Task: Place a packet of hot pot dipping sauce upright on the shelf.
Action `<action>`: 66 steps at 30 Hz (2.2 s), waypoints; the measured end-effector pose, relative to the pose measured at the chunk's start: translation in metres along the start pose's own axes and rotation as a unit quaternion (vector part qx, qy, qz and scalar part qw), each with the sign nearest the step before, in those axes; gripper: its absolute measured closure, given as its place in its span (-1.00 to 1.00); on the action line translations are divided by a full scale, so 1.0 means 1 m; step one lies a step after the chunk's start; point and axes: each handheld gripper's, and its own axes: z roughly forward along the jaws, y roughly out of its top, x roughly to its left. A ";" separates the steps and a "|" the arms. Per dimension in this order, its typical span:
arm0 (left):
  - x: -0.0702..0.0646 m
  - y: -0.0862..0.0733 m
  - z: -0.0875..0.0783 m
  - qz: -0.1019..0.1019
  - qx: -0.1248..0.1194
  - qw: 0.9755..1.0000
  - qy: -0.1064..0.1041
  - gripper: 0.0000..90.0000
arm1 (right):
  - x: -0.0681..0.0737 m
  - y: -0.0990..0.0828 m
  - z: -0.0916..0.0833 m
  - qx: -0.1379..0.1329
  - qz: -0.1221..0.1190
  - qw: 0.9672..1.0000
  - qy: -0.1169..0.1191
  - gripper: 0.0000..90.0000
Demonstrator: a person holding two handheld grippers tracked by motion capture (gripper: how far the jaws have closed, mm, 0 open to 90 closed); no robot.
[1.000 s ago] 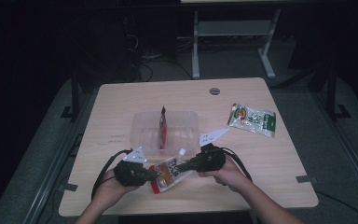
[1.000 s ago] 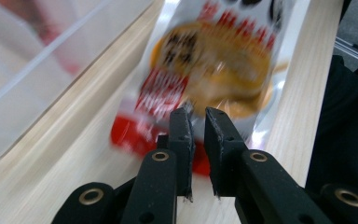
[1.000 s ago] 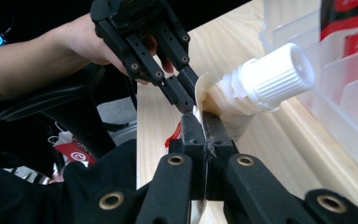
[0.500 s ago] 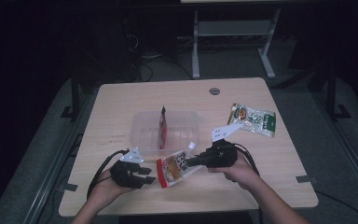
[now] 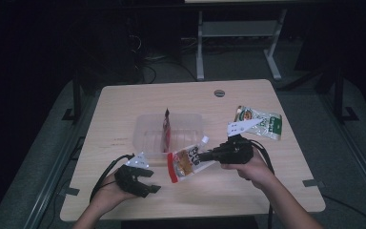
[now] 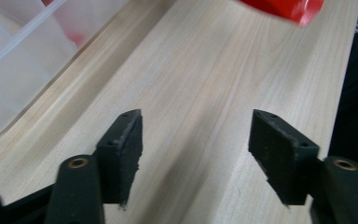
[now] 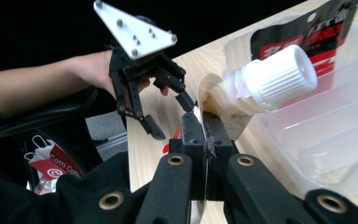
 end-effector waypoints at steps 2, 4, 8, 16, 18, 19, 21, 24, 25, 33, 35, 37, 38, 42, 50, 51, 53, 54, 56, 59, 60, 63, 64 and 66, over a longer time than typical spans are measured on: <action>0.000 0.000 0.001 0.006 0.003 1.000 -0.002 -0.29 | -0.001 0.001 -0.003 -0.003 0.001 1.000 -0.001 0.99; 0.000 0.000 0.002 0.007 0.001 1.000 -0.002 -0.33 | -0.002 0.003 -0.006 -0.006 0.003 1.000 -0.005 0.99; -0.001 0.000 0.004 0.014 0.007 1.000 -0.001 -0.41 | -0.004 0.010 -0.011 -0.010 0.001 1.000 -0.019 0.99; -0.002 0.000 0.008 0.013 0.014 1.000 0.001 -0.60 | -0.013 0.025 -0.022 -0.021 0.001 0.999 -0.043 0.99; -0.003 0.000 0.009 0.016 0.017 1.000 0.002 -0.63 | -0.015 0.029 -0.023 -0.025 0.002 0.999 -0.048 0.99; -0.003 0.000 0.010 0.014 0.016 1.000 0.002 -0.63 | -0.016 0.031 -0.024 -0.024 0.003 0.998 -0.051 0.99; -0.003 0.000 0.009 0.020 0.022 1.000 0.007 -0.67 | -0.017 0.034 -0.025 -0.025 0.001 0.998 -0.057 0.99; -0.003 0.000 0.010 0.019 0.023 1.000 0.008 -0.70 | -0.021 0.042 -0.027 -0.028 0.000 0.997 -0.066 0.99; -0.003 0.000 0.010 0.018 0.023 1.000 0.009 -0.71 | -0.021 0.043 -0.027 -0.029 0.000 0.997 -0.068 0.99; -0.003 -0.001 0.011 0.013 0.023 1.000 0.008 -0.71 | -0.038 0.057 -0.020 -0.031 0.005 0.995 -0.090 0.99; -0.003 -0.001 0.011 0.013 0.023 1.000 0.008 -0.71 | -0.044 0.059 -0.017 -0.031 0.009 0.995 -0.093 0.99; -0.003 -0.001 0.011 0.012 0.022 1.000 0.008 -0.71 | -0.049 0.060 -0.012 -0.031 0.015 0.995 -0.096 0.99; -0.003 -0.001 0.011 0.012 0.021 1.000 0.008 -0.71 | -0.052 0.060 -0.010 -0.028 0.017 0.995 -0.098 0.99; -0.002 -0.002 0.010 0.017 0.025 1.000 0.009 -0.71 | -0.058 0.057 -0.006 -0.021 0.028 0.994 -0.105 0.99; -0.003 -0.002 0.010 0.010 0.022 1.000 0.007 -0.71 | -0.063 0.052 -0.005 -0.010 0.034 0.992 -0.120 0.98; -0.003 -0.002 0.010 0.011 0.024 1.000 0.007 -0.71 | -0.064 0.052 -0.004 -0.010 0.034 0.992 -0.122 0.98; -0.002 -0.002 0.011 0.011 0.024 1.000 0.006 -0.71 | -0.064 0.051 -0.002 -0.007 0.038 0.992 -0.123 0.98; -0.003 -0.002 0.011 0.011 0.024 1.000 0.006 -0.71 | -0.065 0.050 -0.001 -0.006 0.039 0.991 -0.124 0.98; -0.003 -0.002 0.011 0.011 0.024 1.000 0.006 -0.71 | -0.065 0.049 0.002 -0.003 0.040 0.991 -0.125 0.98; -0.002 -0.003 0.011 0.011 0.025 1.000 0.006 -0.70 | -0.066 0.048 0.005 0.002 0.039 0.991 -0.126 0.98; -0.002 -0.003 0.011 0.010 0.025 1.000 0.006 -0.70 | -0.066 0.048 0.007 0.005 0.039 0.991 -0.125 0.98; -0.002 -0.003 0.011 0.009 0.024 1.000 0.005 -0.70 | -0.067 0.047 0.009 0.004 0.039 0.991 -0.125 0.97; -0.002 -0.003 0.011 0.010 0.025 1.000 0.005 -0.70 | -0.067 0.047 0.010 0.004 0.041 0.991 -0.124 0.97; -0.002 -0.004 0.011 0.009 0.025 1.000 0.006 -0.70 | -0.067 0.046 0.011 0.005 0.041 0.991 -0.126 0.97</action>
